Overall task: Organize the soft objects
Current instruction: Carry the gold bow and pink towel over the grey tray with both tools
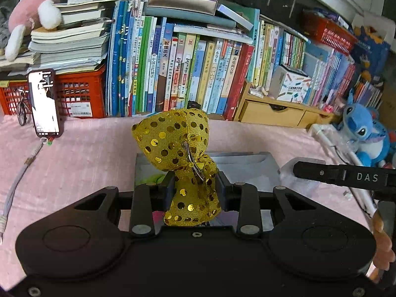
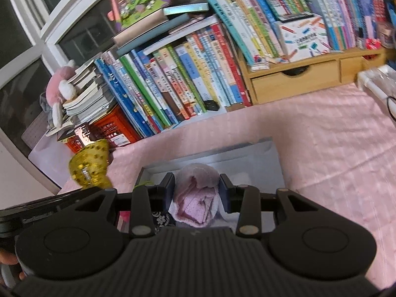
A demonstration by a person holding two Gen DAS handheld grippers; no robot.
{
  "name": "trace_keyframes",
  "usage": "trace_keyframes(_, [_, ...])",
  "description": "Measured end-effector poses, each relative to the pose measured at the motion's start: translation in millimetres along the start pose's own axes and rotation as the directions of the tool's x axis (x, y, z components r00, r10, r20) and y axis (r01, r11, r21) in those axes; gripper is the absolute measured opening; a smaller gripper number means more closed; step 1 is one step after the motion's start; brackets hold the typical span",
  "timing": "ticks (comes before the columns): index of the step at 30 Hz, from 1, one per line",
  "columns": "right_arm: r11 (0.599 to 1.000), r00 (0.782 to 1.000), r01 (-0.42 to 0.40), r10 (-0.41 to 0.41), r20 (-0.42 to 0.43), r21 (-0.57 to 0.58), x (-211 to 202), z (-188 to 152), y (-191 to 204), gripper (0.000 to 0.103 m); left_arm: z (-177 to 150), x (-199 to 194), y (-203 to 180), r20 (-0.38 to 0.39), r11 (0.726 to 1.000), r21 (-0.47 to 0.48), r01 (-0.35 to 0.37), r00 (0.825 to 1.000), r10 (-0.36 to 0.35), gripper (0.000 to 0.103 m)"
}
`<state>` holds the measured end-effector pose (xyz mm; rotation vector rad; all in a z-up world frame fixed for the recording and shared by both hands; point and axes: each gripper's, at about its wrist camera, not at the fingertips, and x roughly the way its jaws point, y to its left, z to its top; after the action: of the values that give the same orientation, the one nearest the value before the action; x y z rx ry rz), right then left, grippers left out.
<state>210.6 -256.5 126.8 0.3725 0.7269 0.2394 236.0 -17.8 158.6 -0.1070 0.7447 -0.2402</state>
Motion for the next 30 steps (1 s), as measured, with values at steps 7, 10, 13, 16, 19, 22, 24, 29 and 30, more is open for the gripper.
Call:
trace_keyframes(7, [0.995,1.0,-0.007,0.009,0.02,-0.097,18.4,5.7,17.7,0.043,13.4,30.7,-10.8,-0.034,0.999,0.029,-0.015,0.999,0.015,0.033])
trace_keyframes(10, [0.992,1.0,-0.016,0.016,0.005,-0.126,28.9,7.1,23.3,0.043,18.6,45.2,-11.5,-0.052,1.0,0.02,0.002,0.999,-0.001,0.033])
trace_keyframes(13, [0.989,1.0,-0.017,0.016,-0.012,-0.144,40.4,6.8,27.3,0.043,23.5,60.5,-10.6,-0.077,1.0,0.009,0.004,0.997,-0.003,0.033])
trace_keyframes(16, [0.988,1.0,-0.003,-0.001,-0.025,-0.157,52.4,6.7,28.7,0.043,26.9,74.9,-7.5,-0.094,1.0,0.006,-0.009,0.996,0.01,0.033])
trace_keyframes(19, [0.985,0.999,0.015,-0.021,-0.031,-0.169,66.5,6.8,26.7,0.043,28.8,90.2,-3.5,-0.122,1.0,0.004,-0.019,0.992,0.019,0.033])
trace_keyframes(22, [0.983,0.997,0.042,-0.052,-0.049,-0.18,79.7,6.3,24.4,0.043,28.7,105.0,-0.9,-0.153,1.0,0.006,-0.017,0.988,0.018,0.033])
trace_keyframes(24, [0.981,0.996,0.056,-0.068,-0.058,-0.184,88.8,6.4,22.0,0.043,28.9,113.2,1.2,-0.17,1.0,-0.003,-0.009,0.985,0.009,0.033])
trace_keyframes(29, [0.979,0.993,0.067,-0.085,-0.086,-0.19,109.1,4.3,18.8,0.043,28.8,128.9,5.5,-0.201,1.0,-0.013,0.0,0.98,-0.003,0.033])
trace_keyframes(30, [0.979,0.992,0.067,-0.086,-0.09,-0.192,112.2,4.2,19.3,0.043,28.2,130.5,5.5,-0.205,1.0,-0.01,0.001,0.979,-0.003,0.033])
